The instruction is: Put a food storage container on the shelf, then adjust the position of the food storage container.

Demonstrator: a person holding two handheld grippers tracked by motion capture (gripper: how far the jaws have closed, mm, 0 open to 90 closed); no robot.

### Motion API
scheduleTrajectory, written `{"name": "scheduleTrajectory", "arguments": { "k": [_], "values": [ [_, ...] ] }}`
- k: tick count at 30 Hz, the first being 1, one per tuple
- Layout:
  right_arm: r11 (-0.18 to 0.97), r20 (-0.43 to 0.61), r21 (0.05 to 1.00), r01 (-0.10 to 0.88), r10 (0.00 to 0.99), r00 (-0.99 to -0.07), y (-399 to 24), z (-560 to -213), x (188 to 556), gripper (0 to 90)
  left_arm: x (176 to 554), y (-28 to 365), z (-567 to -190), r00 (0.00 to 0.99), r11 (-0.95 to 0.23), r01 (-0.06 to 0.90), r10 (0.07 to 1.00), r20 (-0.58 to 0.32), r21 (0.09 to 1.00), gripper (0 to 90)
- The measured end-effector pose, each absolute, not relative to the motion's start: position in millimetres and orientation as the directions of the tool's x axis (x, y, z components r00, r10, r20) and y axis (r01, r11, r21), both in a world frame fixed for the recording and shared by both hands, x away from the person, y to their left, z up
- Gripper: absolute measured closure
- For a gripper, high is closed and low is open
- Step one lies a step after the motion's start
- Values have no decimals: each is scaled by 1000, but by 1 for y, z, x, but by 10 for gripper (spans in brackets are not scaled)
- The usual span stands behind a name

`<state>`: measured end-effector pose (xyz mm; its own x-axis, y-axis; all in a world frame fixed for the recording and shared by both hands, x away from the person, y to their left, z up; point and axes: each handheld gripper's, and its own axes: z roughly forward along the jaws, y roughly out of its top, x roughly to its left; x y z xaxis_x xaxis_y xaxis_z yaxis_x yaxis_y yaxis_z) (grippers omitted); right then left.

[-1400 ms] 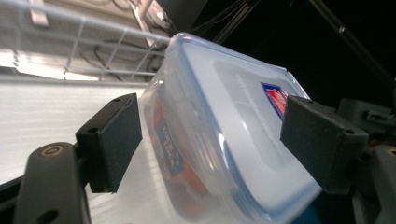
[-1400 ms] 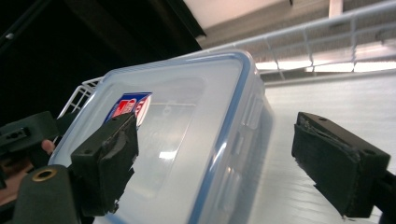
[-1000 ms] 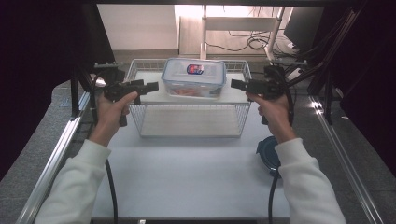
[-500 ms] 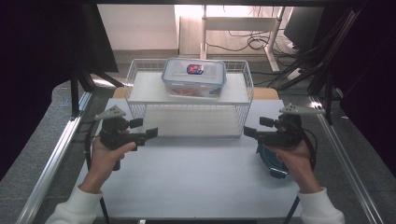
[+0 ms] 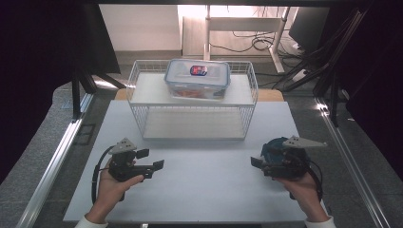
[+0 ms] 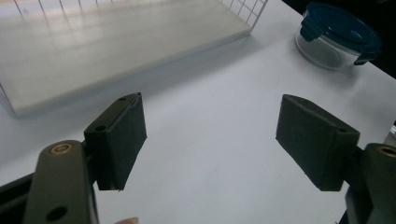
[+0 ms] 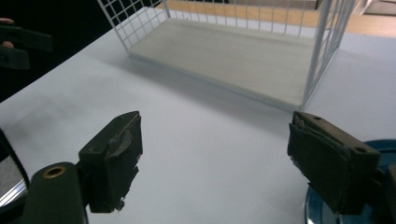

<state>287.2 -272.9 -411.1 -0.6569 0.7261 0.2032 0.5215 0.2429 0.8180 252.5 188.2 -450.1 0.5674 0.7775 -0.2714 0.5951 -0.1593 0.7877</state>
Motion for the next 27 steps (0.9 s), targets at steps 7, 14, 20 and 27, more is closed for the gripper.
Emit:
{"name": "scheduleTrajectory", "arguments": {
  "k": [7, 14, 20, 27],
  "values": [
    [270, 191, 800, 536, 733, -653, -271, -423, 289, 200, 252, 183, -463, 556, -167, 620, 782, -280, 766, 234],
    [272, 175, 801, 534, 745, -643, -270, -421, 286, 211, 251, 178, -471, 566, -194, 626, 779, -269, 756, 248],
    [292, 150, 799, 525, 750, -645, -270, -421, 285, 230, 248, 175, -472, 565, -201, 617, 786, -251, 761, 248],
    [312, 131, 789, 530, 757, -640, -276, -422, 288, 273, 252, 175, -478, 543, -210, 636, 806, -238, 742, 228]
  ]
}}
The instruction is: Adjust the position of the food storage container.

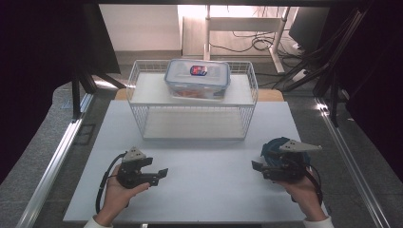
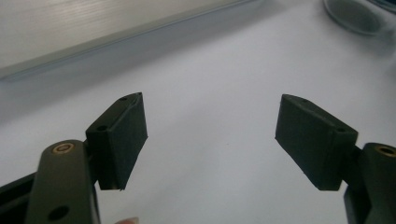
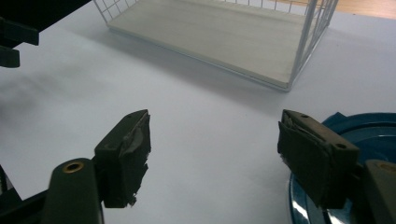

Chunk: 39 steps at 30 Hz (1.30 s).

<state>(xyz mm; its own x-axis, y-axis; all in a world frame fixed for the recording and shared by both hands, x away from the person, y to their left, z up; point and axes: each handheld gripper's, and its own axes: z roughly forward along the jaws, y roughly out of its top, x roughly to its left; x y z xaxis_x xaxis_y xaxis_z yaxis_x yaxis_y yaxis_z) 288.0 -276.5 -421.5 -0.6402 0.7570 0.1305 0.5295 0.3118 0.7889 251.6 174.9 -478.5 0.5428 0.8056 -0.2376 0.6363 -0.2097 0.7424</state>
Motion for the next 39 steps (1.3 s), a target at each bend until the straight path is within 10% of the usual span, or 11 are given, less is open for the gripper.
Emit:
{"name": "scheduleTrajectory", "arguments": {
  "k": [24, 39],
  "values": [
    [312, -2, 603, 734, 921, -390, -393, -414, 371, 874, 257, 181, -490, 523, -198, 670, 811, -264, 716, 210],
    [334, -6, 488, 807, 925, -380, -416, -445, 393, 888, 258, 179, -491, 511, -183, 674, 815, -273, 716, 217]
  ]
}}
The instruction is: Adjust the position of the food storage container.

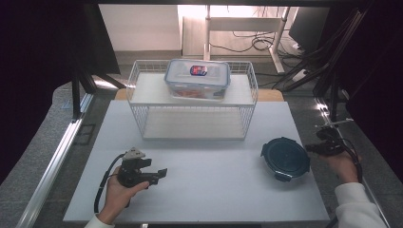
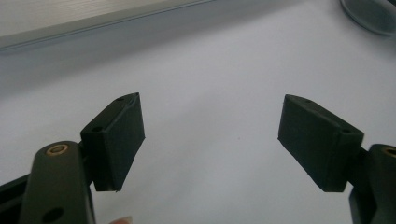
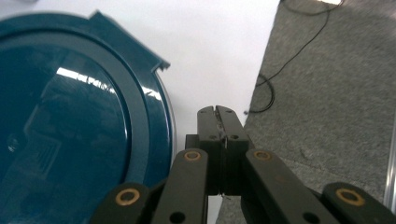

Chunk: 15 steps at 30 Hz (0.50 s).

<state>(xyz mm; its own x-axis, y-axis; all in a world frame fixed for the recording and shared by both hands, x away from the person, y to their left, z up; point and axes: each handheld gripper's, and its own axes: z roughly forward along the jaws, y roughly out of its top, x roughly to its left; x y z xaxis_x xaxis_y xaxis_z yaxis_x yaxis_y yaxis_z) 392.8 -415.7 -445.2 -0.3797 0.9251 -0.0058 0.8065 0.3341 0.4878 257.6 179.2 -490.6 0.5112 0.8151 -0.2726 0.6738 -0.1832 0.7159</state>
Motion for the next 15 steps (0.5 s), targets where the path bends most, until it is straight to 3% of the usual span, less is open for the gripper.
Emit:
{"name": "scheduleTrajectory", "arguments": {
  "k": [15],
  "values": [
    [393, -47, 457, 798, 907, -419, -399, -450, 385, 893, 259, 178, -493, 510, -178, 680, 811, -285, 711, 221]
  ]
}}
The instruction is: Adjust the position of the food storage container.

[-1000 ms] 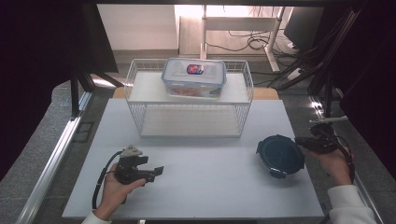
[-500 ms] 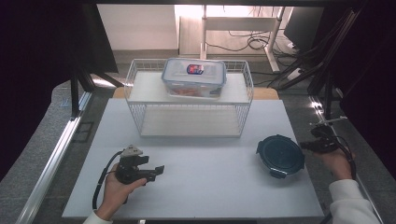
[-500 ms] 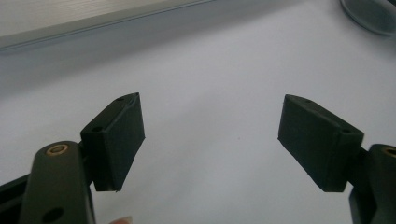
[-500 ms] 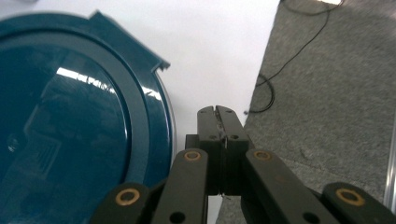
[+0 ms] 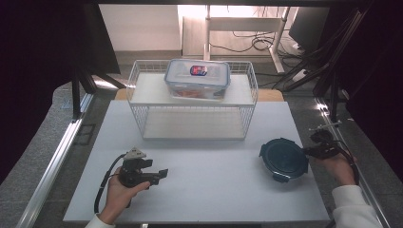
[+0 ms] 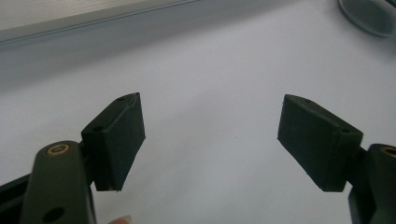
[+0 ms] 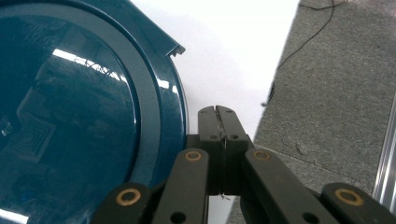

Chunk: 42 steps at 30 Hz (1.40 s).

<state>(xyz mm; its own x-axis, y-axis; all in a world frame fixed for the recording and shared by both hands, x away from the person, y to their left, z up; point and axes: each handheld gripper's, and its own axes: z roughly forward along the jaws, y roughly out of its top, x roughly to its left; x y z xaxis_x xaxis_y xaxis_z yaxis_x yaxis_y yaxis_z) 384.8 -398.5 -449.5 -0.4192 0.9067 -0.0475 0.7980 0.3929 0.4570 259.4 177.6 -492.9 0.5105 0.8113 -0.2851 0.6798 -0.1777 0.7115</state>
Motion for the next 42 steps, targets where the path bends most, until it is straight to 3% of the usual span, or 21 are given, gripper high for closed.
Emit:
{"name": "scheduleTrajectory", "arguments": {
  "k": [33, 42],
  "values": [
    [650, -50, 406, 643, 718, -694, -244, -458, 348, 893, 261, 181, -495, 500, -162, 689, 812, -302, 706, 228],
    [655, -44, 427, 623, 703, -709, -231, -460, 346, 893, 261, 182, -495, 497, -159, 689, 813, -302, 707, 229]
  ]
}}
